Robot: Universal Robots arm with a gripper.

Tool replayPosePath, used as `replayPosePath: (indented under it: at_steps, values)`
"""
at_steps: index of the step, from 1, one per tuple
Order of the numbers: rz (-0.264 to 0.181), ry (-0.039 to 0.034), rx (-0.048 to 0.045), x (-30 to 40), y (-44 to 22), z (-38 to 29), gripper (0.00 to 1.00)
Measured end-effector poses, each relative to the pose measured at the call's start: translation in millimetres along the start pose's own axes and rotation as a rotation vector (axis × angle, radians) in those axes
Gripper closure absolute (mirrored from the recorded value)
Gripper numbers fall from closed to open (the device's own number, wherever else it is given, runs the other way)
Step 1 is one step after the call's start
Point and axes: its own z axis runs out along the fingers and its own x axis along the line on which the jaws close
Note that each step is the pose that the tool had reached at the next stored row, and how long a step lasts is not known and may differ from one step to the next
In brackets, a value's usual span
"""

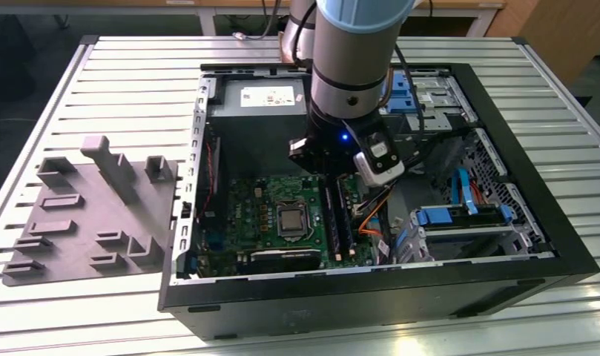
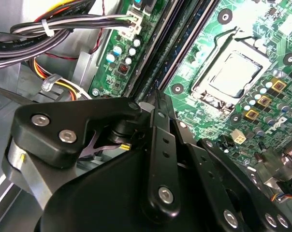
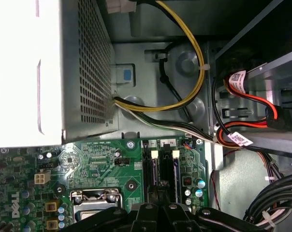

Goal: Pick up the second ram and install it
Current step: 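Press down the second ram until it locks into place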

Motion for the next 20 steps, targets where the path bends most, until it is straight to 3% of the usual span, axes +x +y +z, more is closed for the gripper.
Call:
replayPosePath:
  at_steps: [5, 7, 20]
  values:
    - [0.0, 0.0, 0.0, -0.1, -1.4, -0.1, 0.89]
    - [0.0, -0.0001, 0.0015, -0.6, -8.6, -0.4, 0.89]
    - [0.0, -0.0001, 0.0015, -1.0, -14.0, -0.7, 0.89]
